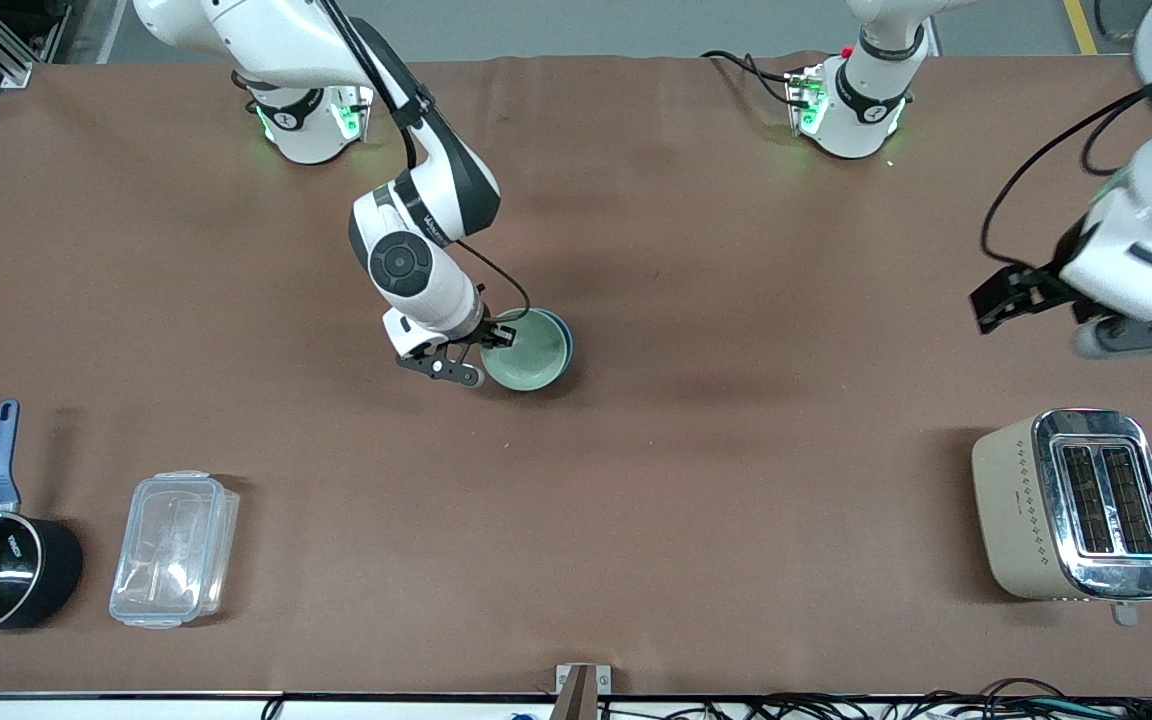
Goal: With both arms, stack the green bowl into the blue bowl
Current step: 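Lower the green bowl into the blue bowl while the left gripper retracts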
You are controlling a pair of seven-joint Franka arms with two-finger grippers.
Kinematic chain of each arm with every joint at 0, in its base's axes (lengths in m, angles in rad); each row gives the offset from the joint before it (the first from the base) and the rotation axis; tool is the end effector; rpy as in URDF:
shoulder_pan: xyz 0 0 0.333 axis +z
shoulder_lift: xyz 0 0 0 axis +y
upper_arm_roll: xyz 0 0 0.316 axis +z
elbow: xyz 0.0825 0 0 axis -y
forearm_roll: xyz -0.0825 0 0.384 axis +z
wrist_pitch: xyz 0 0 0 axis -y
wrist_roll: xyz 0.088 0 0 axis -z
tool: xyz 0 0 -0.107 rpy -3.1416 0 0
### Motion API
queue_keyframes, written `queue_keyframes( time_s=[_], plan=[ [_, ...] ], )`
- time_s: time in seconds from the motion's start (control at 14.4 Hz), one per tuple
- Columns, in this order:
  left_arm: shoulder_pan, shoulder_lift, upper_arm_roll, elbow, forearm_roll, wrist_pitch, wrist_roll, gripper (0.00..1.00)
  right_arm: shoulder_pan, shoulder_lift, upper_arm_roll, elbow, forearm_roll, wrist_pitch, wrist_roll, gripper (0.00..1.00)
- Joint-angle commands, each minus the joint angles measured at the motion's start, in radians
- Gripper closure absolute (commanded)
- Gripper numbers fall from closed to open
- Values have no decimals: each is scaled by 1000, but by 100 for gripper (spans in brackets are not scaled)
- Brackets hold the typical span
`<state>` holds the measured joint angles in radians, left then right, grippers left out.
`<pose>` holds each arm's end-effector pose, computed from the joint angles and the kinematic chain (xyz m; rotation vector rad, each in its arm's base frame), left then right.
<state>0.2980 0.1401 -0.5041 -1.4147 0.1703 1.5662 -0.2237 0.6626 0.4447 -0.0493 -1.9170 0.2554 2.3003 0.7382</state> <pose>0.5882 -0.0815 0.6269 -3.0460 -0.0395 -0.0755 0.5039 0.3628 0.2563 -3.0090 0.4503 0.2264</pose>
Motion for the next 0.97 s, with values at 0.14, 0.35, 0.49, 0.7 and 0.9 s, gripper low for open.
queue_keyframes(
  time_s=[0.14,0.35,0.49,0.7,0.9],
  plan=[
    [24,-85,34,-38,-32,-24,108,0,2,-26,32,-33,47,-2,13,95],
    [-130,-152,253,-111,-112,-29,125,0,2,-26,34,-48,47,-1,9,93],
    [-207,-200,352,-173,-137,-29,132,0,2,-26,34,-50,45,-1,7,84],
    [-246,-232,366,-211,-137,-32,127,0,2,-30,34,-45,47,-2,13,0],
    [-247,-202,360,-193,-135,-23,130,0,-14,-105,28,-31,44,-57,4,0]
  ],
)
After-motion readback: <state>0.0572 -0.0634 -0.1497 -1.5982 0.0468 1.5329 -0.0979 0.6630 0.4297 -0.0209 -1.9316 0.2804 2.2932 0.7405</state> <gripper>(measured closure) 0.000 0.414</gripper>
